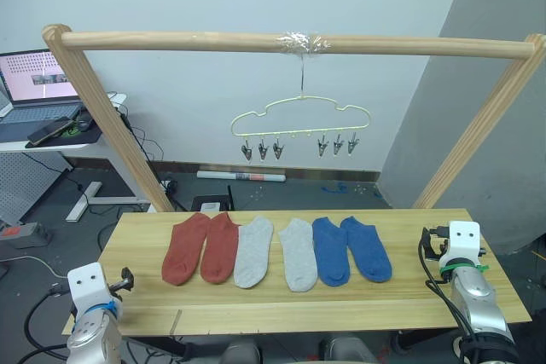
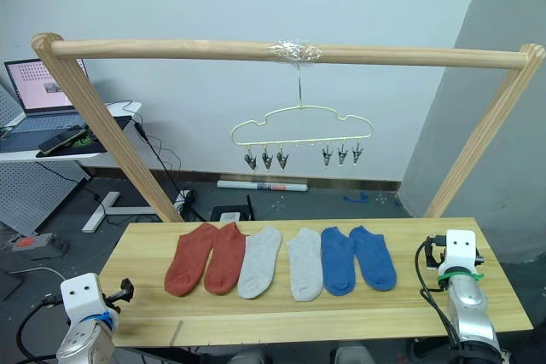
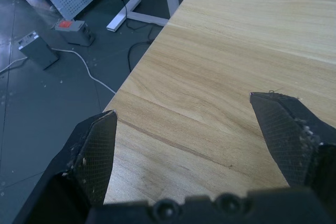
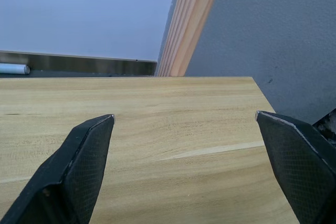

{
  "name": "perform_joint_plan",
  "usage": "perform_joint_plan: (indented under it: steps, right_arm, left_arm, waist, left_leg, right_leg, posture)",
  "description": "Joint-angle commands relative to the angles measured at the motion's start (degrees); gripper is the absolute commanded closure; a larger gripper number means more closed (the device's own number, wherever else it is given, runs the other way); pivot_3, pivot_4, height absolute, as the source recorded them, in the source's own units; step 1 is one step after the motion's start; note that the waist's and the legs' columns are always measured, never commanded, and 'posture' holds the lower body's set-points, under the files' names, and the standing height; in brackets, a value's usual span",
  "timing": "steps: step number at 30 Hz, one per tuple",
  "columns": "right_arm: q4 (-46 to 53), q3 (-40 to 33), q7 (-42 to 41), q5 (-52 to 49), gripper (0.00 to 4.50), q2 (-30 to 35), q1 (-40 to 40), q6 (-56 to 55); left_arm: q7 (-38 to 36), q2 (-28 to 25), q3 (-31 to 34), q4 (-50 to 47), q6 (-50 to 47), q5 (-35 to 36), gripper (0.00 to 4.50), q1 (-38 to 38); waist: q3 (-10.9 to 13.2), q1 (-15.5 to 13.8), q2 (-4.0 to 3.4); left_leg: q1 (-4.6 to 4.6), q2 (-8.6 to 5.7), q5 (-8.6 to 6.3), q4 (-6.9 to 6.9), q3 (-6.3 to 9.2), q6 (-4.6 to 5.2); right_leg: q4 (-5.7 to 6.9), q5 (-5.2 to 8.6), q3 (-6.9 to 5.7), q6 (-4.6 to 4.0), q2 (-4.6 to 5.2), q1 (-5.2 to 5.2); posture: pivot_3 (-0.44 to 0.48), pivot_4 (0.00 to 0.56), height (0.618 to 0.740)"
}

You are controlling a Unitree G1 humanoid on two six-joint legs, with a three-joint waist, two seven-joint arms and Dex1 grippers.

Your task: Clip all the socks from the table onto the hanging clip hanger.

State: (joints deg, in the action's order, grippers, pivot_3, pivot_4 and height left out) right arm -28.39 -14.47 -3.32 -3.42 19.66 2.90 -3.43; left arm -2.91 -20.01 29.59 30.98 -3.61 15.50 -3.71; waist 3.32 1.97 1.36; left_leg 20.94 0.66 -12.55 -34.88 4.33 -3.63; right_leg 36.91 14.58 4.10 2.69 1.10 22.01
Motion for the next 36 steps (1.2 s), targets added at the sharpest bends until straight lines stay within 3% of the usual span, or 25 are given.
perform_joint_plan:
  steps: [1,8,15,20,25,28,32,36]
  right_arm:
    - [2.1,-0.4,0.1,-0.3,0.00,0.3,1.7,-0.1]
    - [3.3,-0.5,-1.6,-1.4,0.00,-0.1,1.4,0.5]
    - [10.3,0.5,-7.6,-4.5,0.00,-0.5,-0.7,3.3]
    - [23.1,5.0,-15.8,-6.8,0.00,0.8,-3.3,9.7]
    - [36.4,9.1,-25.2,-12.8,0.00,3.9,-1.9,18.7]
    - [42.3,10.8,-28.8,-16.2,0.00,5.4,1.0,23.5]
    - [45.9,13.8,-32.1,-18.1,0.00,5.9,6.9,26.1]
    - [47.6,16.7,-32.9,-19.3,0.00,4.7,11.9,29.3]
  left_arm:
    - [0.3,-1.0,1.1,-2.5,0.6,0.3,0.03,-0.1]
    - [0.0,-0.4,1.2,-7.9,0.2,1.0,0.03,-2.9]
    - [-4.1,2.7,-0.8,-28.0,-2.2,4.7,0.03,-11.7]
    - [-8.2,2.5,-6.4,-41.7,-3.7,4.3,0.03,-13.5]
    - [-11.4,1.9,-14.4,-48.3,-8.4,4.5,0.03,-5.9]
    - [-12.4,2.8,-17.5,-48.5,-10.0,5.2,0.62,-0.1]
    - [-11.9,4.9,-21.4,-43.4,-9.6,2.7,1.75,7.9]
    - [-11.8,6.8,-23.1,-37.9,-8.4,1.5,1.75,14.3]
  waist:
    - [0.0,-0.1,0.00]
    - [0.0,-0.1,0.06]
    - [0.0,-0.1,0.06]
    - [0.1,-0.2,-0.06]
    - [0.5,-0.1,-0.12]
    - [0.8,0.2,-0.08]
    - [0.8,1.3,-0.05]
    - [1.0,1.6,-0.05]
  left_leg:
    - [0.00,0.00,0.00,0.00,0.00,0.00]
    - [0.00,0.01,0.00,0.00,0.00,0.00]
    - [0.02,0.05,-0.01,0.00,-0.05,-0.01]
    - [0.01,0.06,-0.03,-0.03,-0.05,-0.05]
    - [0.04,0.02,-0.23,-0.17,-0.07,-0.38]
    - [0.03,0.02,-0.22,-0.23,-0.07,-0.38]
    - [0.14,0.03,-0.01,-0.19,-0.10,-0.02]
    - [0.24,0.09,-0.05,0.00,0.10,-0.03]
  right_leg:
    - [0.00,0.00,0.00,0.00,0.00,0.00]
    - [0.00,0.00,0.00,0.00,0.00,-0.01]
    - [0.00,0.00,0.04,0.00,0.01,0.02]
    - [-0.03,0.02,0.04,-0.03,0.03,0.26]
    - [-0.12,0.05,0.02,-0.08,0.07,0.26]
    - [-0.11,0.05,0.01,-0.08,0.06,0.23]
    - [-0.02,0.04,0.02,-0.05,-0.01,0.02]
    - [0.06,0.11,0.00,0.10,-0.21,0.14]
  posture:
    - [0.055,0.000,0.740]
    - [0.049,0.000,0.740]
    - [0.032,0.000,0.740]
    - [0.019,0.010,0.740]
    - [-0.013,0.029,0.740]
    - [-0.034,0.037,0.740]
    - [-0.065,0.052,0.740]
    - [-0.086,0.069,0.740]
